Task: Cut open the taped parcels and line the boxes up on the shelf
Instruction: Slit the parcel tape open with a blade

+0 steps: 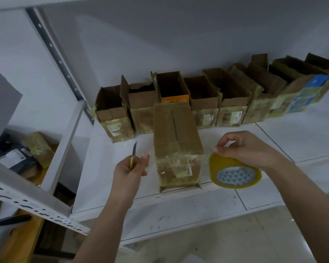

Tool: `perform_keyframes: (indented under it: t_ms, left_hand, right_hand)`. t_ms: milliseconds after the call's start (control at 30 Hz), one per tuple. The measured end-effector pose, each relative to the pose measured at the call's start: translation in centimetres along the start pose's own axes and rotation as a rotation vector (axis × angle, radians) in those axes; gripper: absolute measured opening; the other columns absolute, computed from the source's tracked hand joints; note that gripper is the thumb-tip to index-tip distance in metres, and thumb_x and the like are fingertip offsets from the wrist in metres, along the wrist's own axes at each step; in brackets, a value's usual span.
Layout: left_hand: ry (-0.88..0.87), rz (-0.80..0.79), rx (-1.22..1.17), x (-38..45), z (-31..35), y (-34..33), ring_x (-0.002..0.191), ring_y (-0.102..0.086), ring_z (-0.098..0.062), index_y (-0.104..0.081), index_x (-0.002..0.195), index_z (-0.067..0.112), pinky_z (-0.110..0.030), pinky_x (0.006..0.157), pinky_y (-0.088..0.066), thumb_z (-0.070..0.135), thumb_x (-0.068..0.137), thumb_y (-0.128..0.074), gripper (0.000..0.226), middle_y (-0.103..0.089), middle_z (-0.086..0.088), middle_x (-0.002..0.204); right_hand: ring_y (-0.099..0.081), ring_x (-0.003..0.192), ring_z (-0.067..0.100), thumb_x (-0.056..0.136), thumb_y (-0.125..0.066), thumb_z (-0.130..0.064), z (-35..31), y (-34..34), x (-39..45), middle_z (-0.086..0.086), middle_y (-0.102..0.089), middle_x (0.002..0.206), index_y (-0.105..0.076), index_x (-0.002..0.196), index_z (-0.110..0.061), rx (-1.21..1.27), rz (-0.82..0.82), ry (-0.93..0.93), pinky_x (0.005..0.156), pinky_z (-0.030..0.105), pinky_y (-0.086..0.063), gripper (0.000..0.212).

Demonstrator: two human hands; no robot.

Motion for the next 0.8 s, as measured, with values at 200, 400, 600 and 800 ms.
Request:
perform_keyframes:
  t_ms: [200,400,600,800]
  left_hand:
    - [0.206,-0.133,-0.22,-1.0,-1.5,-2.3,0.042,-0.029,-0.008,-0.055,0.052,0.019,-0.019,0.04,-0.025,0.066,0.059,-0.064,0.048,-0.044,0.003,0.051]
    - [0.243,-0.206,-0.124,-1.3,-3.1,-3.3,0.046,-0.02,-0.01,-0.043,0.065,0.017,-0.024,0.045,-0.019,0.078,0.069,-0.042,0.061,-0.027,0.008,0.05]
    - [0.188,-0.186,-0.081,0.4,-3.1,-2.5,0.043,-0.023,-0.008,-0.046,0.057,0.023,-0.022,0.042,-0.021,0.059,0.097,-0.036,0.055,-0.033,0.005,0.052]
    - [0.108,-0.121,0.2,2.4,-1.3,-0.5,0.053,-0.036,-0.017,-0.049,0.077,0.007,-0.032,0.057,-0.034,0.034,0.099,-0.051,0.035,-0.042,-0.006,0.063]
  right_hand:
    - [-0.067,0.058,0.01,0.076,-0.076,-0.046,0.8,-2.6,0.7,-0.002,-0.071,0.07,-0.07,0.077,-0.029,-0.025,-0.012,0.003,0.054,0.02,-0.05,0.018]
    - [-0.066,0.064,0.012,0.08,-0.071,-0.046,0.9,-2.8,0.6,-0.003,-0.07,0.074,-0.069,0.077,-0.029,-0.052,-0.016,-0.004,0.058,0.024,-0.049,0.017]
    - [-0.063,0.079,0.007,0.085,-0.065,-0.051,0.1,-3.8,0.3,-0.01,-0.066,0.086,-0.068,0.083,-0.031,-0.152,-0.045,0.032,0.069,0.027,-0.051,0.02]
    - [-0.062,0.08,0.007,0.085,-0.066,-0.053,-0.2,-4.5,-0.6,-0.009,-0.065,0.088,-0.066,0.085,-0.028,-0.07,-0.057,-0.025,0.066,0.023,-0.048,0.025]
Point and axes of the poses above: each hand's wrist, its own x-axis towards the middle knuckle, its own y-axis out of the back of the hand, z = x × y, the point moved 2 cm from there along x, towards the middle knuckle
